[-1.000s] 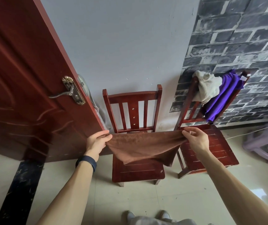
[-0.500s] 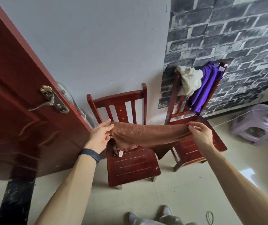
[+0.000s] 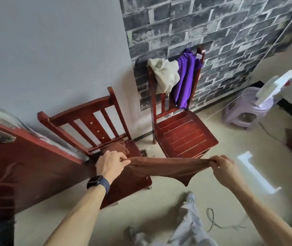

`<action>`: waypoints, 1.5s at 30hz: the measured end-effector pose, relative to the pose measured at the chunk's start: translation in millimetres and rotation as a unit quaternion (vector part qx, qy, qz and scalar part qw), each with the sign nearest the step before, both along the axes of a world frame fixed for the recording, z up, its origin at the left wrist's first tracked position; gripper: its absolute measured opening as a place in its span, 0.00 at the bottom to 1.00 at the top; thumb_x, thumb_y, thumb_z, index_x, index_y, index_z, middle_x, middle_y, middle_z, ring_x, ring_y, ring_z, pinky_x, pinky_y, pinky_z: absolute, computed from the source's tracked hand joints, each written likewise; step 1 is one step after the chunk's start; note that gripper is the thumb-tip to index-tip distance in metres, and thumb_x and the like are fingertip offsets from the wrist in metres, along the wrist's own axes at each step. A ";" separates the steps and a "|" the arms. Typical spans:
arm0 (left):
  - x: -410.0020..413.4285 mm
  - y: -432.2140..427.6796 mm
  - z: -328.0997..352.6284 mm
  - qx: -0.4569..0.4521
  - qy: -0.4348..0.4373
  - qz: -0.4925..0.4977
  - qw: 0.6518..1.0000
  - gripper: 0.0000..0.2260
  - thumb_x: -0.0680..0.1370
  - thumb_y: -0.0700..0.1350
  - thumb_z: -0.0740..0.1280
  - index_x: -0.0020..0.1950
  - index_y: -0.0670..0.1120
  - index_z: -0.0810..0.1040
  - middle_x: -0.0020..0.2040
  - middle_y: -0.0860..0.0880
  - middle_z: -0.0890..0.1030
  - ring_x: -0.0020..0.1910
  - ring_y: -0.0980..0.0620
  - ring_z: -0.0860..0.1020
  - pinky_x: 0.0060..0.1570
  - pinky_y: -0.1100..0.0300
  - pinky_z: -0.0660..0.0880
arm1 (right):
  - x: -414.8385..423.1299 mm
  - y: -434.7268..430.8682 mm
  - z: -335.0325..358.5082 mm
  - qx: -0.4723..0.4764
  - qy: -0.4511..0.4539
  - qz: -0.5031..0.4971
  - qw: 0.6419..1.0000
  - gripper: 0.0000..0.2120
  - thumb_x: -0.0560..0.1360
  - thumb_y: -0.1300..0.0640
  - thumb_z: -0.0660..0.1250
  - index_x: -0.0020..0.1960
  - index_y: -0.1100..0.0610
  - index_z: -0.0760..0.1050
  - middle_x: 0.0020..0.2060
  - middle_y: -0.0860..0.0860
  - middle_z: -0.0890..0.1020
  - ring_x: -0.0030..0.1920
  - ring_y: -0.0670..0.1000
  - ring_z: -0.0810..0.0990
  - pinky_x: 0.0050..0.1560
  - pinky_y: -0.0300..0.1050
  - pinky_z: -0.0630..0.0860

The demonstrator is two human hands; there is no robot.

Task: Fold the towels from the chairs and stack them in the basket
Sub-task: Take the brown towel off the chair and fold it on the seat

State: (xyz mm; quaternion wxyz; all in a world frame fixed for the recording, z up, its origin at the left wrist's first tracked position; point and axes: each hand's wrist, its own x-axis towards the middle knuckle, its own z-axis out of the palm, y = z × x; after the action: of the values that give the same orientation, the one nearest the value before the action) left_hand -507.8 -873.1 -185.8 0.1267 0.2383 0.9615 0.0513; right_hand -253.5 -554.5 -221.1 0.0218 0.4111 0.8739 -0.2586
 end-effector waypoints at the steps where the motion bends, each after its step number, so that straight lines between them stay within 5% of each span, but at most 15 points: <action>1: 4.6 11.3 -6.3 -0.016 -0.016 -0.007 1.000 0.16 0.73 0.66 0.68 0.52 0.59 0.84 0.51 0.57 0.83 0.51 0.54 0.80 0.40 0.62 0.74 | 10.3 13.3 -8.0 -0.011 -0.034 0.008 0.999 0.08 0.78 0.57 0.68 0.55 0.52 0.83 0.46 0.51 0.80 0.51 0.57 0.80 0.54 0.50 0.76; 8: 9.4 109.0 -35.9 -0.033 -0.113 0.077 0.990 0.12 0.72 0.62 0.72 0.46 0.56 0.83 0.49 0.56 0.82 0.48 0.52 0.80 0.42 0.60 0.76 | -5.1 115.5 -27.2 -0.054 -0.124 0.073 0.988 0.10 0.80 0.50 0.64 0.58 0.45 0.80 0.48 0.49 0.79 0.55 0.55 0.80 0.50 0.46 0.75; 15: -42.5 204.4 -86.6 0.039 -0.148 0.202 0.967 0.13 0.73 0.64 0.69 0.46 0.56 0.78 0.45 0.53 0.84 0.47 0.45 0.81 0.41 0.59 0.74 | -96.9 198.5 -55.6 -0.058 -0.074 -0.036 0.995 0.13 0.76 0.47 0.61 0.57 0.39 0.79 0.52 0.51 0.86 0.54 0.61 0.81 0.53 0.52 0.79; 19: -82.9 258.3 -144.4 0.151 -0.213 0.283 0.923 0.08 0.76 0.55 0.70 0.49 0.52 0.79 0.35 0.53 0.84 0.29 0.52 0.82 0.36 0.60 0.79 | -156.4 235.8 -112.7 -0.096 -0.043 -0.119 0.987 0.15 0.76 0.48 0.61 0.60 0.43 0.79 0.54 0.54 0.85 0.56 0.61 0.81 0.57 0.51 0.78; 24: -138.9 322.3 -228.1 0.302 -0.261 0.343 0.851 0.10 0.80 0.45 0.67 0.59 0.42 0.74 0.38 0.47 0.83 0.28 0.50 0.78 0.24 0.66 0.72 | -221.1 275.1 -194.5 -0.087 0.021 -0.167 0.982 0.14 0.79 0.51 0.61 0.62 0.50 0.79 0.55 0.56 0.84 0.56 0.59 0.80 0.56 0.46 0.75; 27: -159.5 340.9 -278.3 0.330 -0.307 0.334 0.828 0.19 0.80 0.46 0.67 0.70 0.53 0.67 0.50 0.52 0.82 0.37 0.51 0.84 0.36 0.60 0.77 | -239.2 287.5 -234.8 -0.134 0.068 -0.170 0.974 0.21 0.80 0.52 0.64 0.72 0.46 0.69 0.57 0.47 0.82 0.49 0.53 0.82 0.50 0.43 0.78; 30: -155.3 334.1 -326.8 0.283 -0.353 0.324 0.831 0.31 0.79 0.48 0.69 0.78 0.55 0.57 0.52 0.54 0.78 0.46 0.50 0.83 0.49 0.53 0.78 | -226.8 277.7 -279.6 -0.183 -0.008 -0.152 0.971 0.34 0.75 0.47 0.67 0.78 0.42 0.58 0.51 0.44 0.82 0.46 0.53 0.83 0.48 0.49 0.82; 33: -135.9 307.6 -378.2 0.207 -0.325 0.340 0.858 0.26 0.76 0.49 0.71 0.73 0.50 0.68 0.50 0.54 0.79 0.55 0.45 0.80 0.61 0.49 0.75 | -190.4 248.4 -330.2 -0.172 -0.137 -0.142 0.965 0.28 0.71 0.40 0.66 0.68 0.50 0.70 0.50 0.51 0.82 0.49 0.58 0.81 0.48 0.46 0.76; 35: -122.5 293.1 -400.0 0.170 -0.331 0.372 0.850 0.12 0.77 0.47 0.70 0.59 0.48 0.76 0.47 0.51 0.77 0.54 0.43 0.78 0.59 0.53 0.74 | -163.6 225.2 -358.2 -0.168 -0.183 -0.149 0.957 0.27 0.73 0.37 0.64 0.63 0.54 0.74 0.52 0.55 0.83 0.51 0.61 0.81 0.49 0.48 0.76; 37: -113.6 281.8 -418.0 0.156 -0.375 0.386 0.828 0.04 0.80 0.48 0.66 0.47 0.50 0.75 0.45 0.47 0.77 0.50 0.44 0.76 0.56 0.52 0.74 | -146.7 204.0 -375.6 -0.182 -0.189 -0.166 0.951 0.25 0.75 0.36 0.63 0.59 0.55 0.76 0.54 0.55 0.83 0.54 0.61 0.81 0.49 0.48 0.74; 41: -108.3 268.0 -447.5 0.183 -0.476 0.451 0.732 0.12 0.82 0.54 0.63 0.61 0.50 0.76 0.58 0.49 0.79 0.57 0.47 0.76 0.59 0.49 0.72 | -146.8 190.5 -398.6 -0.167 -0.167 -0.258 0.937 0.26 0.76 0.38 0.65 0.60 0.60 0.69 0.54 0.59 0.82 0.54 0.64 0.81 0.51 0.50 0.75; 45: -108.0 266.0 -456.4 0.230 -0.510 0.475 0.679 0.04 0.81 0.50 0.65 0.49 0.52 0.77 0.48 0.52 0.81 0.55 0.49 0.78 0.66 0.47 0.70 | -145.5 187.5 -411.5 -0.179 -0.155 -0.307 0.922 0.26 0.69 0.36 0.62 0.56 0.56 0.71 0.44 0.55 0.83 0.41 0.61 0.84 0.45 0.57 0.83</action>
State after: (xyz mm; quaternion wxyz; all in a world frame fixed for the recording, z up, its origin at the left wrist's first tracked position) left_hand -615.8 -607.2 -642.1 0.4970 -0.2919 0.6902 0.4376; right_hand -399.0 -367.1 -632.7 0.1501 0.6837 0.6294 -0.3375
